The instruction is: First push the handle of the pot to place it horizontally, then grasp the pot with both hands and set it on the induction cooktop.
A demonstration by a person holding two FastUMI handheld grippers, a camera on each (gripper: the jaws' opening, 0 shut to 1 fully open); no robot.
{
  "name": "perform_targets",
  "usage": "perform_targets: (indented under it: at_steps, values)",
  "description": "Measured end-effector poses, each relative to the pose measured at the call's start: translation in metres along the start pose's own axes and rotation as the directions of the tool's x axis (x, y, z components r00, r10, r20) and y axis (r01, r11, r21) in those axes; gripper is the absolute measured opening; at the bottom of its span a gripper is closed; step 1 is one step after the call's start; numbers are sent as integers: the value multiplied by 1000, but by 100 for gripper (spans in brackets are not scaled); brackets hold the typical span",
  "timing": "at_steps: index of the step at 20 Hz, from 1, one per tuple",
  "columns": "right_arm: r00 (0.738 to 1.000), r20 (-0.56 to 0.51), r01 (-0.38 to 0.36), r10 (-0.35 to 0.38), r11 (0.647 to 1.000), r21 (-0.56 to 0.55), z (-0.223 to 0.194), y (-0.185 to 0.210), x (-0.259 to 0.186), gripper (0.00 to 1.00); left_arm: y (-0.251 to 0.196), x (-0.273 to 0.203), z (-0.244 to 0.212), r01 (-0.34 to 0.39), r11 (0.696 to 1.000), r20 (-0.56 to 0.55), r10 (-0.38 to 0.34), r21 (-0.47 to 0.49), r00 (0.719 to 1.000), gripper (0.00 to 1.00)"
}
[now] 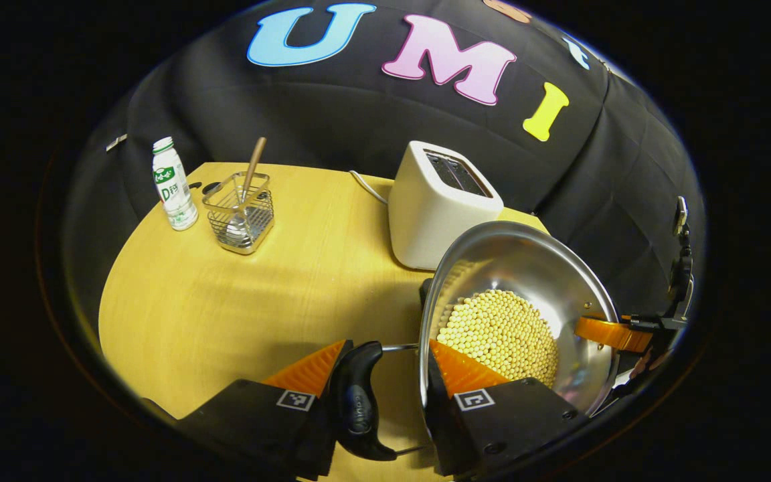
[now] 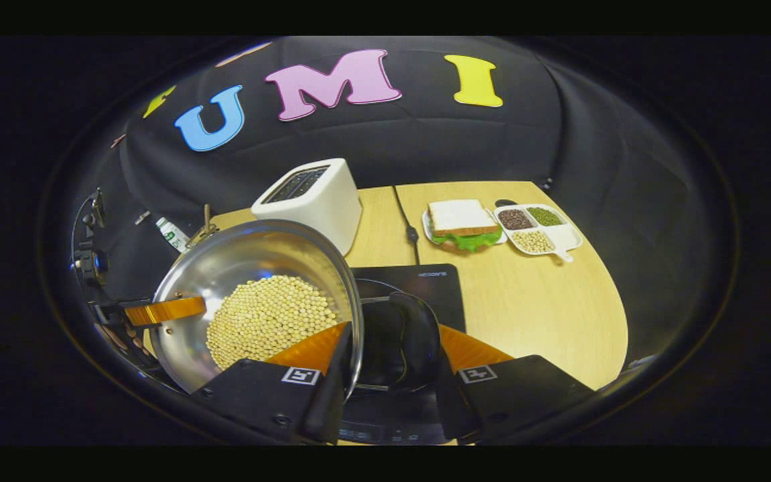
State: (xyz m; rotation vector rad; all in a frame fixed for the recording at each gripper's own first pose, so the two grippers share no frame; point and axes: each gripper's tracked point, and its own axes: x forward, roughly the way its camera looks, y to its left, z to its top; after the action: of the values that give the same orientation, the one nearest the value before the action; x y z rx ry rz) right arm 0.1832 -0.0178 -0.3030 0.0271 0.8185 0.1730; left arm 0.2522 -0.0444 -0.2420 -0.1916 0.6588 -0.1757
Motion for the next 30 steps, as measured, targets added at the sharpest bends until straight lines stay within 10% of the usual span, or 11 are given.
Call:
perform_targets:
  at_steps: [30]
  values:
    - [999,-33,12,-11,999,36,-8,-73,40,60,-55,63,-21,23,1000,-40,-23,-4,999,63]
